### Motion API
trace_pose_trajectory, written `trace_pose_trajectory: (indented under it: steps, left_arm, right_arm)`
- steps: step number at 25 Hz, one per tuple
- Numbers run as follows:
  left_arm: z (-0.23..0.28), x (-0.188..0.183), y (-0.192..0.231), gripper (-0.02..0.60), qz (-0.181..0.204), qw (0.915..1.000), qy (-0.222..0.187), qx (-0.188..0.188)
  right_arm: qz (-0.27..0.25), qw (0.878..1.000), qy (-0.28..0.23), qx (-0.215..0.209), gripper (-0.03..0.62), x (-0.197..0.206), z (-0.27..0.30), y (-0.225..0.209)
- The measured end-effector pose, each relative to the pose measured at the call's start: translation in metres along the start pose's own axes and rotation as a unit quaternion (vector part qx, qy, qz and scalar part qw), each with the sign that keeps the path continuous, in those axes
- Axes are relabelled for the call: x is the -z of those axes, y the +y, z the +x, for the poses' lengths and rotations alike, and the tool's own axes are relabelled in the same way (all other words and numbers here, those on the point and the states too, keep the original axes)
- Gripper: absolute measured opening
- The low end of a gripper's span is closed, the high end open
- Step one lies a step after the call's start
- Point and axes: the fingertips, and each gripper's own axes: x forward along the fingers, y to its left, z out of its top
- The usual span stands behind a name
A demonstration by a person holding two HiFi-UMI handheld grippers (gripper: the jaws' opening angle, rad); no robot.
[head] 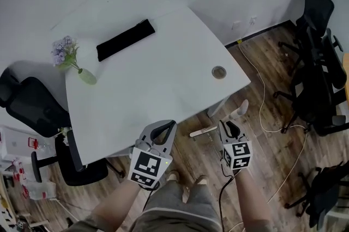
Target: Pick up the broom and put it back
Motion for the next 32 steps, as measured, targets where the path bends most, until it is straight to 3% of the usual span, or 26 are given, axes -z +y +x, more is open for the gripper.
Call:
trace_pose_trajectory:
  steps: [10, 17, 23, 32]
  left_arm:
    - [-0.065, -0.074, -0.003, 0.015, 0.002, 0.9993, -0.036, -0.003]
    - [-0.115, -0.125, -0.009, 0.015, 0.012, 0.9974, -0.071, 0.001]
    - [-0.150, -0.140, -0.026, 0.015, 0.026, 0.9960, -0.085, 0.009]
    - [-0.168, -0.125, -0.036, 0.015, 0.020, 0.9974, -0.069, 0.008]
  right_arm:
    - [0.024, 0.999, -0.040, 0.027, 0.095, -0.120, -0.124, 0.004]
    - [-0.032, 0.998, -0.055, 0.016, 0.095, -0.184, -0.207, 0.032]
    - [-0.082, 0.995, -0.056, 0.019, 0.095, -0.199, -0.263, 0.054]
    - [-0.055, 0.996, -0.048, 0.041, 0.095, -0.178, -0.306, 0.049]
